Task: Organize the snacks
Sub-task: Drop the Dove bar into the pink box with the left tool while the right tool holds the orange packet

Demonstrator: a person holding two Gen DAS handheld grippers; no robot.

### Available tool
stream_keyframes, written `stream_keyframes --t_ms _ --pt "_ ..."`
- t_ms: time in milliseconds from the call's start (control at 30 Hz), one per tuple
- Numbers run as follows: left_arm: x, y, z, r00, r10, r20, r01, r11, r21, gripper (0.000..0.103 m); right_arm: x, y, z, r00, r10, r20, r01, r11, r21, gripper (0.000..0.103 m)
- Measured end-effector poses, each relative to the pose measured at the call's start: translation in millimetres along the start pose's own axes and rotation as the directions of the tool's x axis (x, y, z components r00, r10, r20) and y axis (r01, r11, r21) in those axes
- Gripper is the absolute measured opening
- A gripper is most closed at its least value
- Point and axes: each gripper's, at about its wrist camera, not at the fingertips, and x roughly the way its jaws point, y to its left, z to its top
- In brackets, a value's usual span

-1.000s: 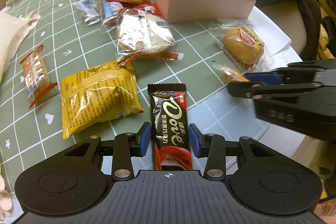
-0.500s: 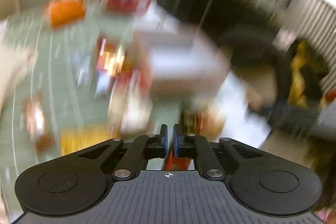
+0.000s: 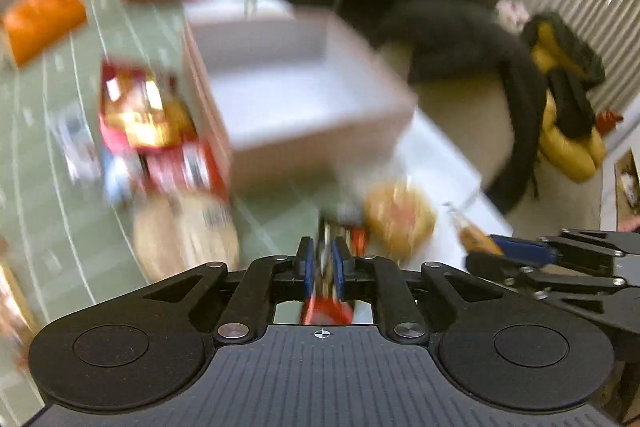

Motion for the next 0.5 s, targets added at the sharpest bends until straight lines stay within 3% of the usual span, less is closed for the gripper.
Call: stream_keyframes --t_ms 100,200,367,500 --pt "10 -21 -23 0.998 0.052 -0.035 -0.047 0.991 0.127 0.014 29 7 -24 0.996 -0.016 -0.091 0.015 1.0 -0.011 0.024" --pt "19 -50 -42 0.989 0.147 -0.026 -0.132 0.941 0.311 0.016 45 12 -41 0.991 -0.034 -0.128 0.033 0.999 -0.015 0.024" --pt "40 -62 -55 0.977 0.203 -0.062 -0.156 0.884 0.44 0.021 42 5 -47 0.991 -0.088 -0.102 0.089 0.996 0.003 0.047" --pt "45 -65 -56 0.982 0.148 -0.114 -0.077 0.876 0.476 0.065 37 -11 -45 0.992 -0.088 -0.087 0.094 0.993 0.071 0.048"
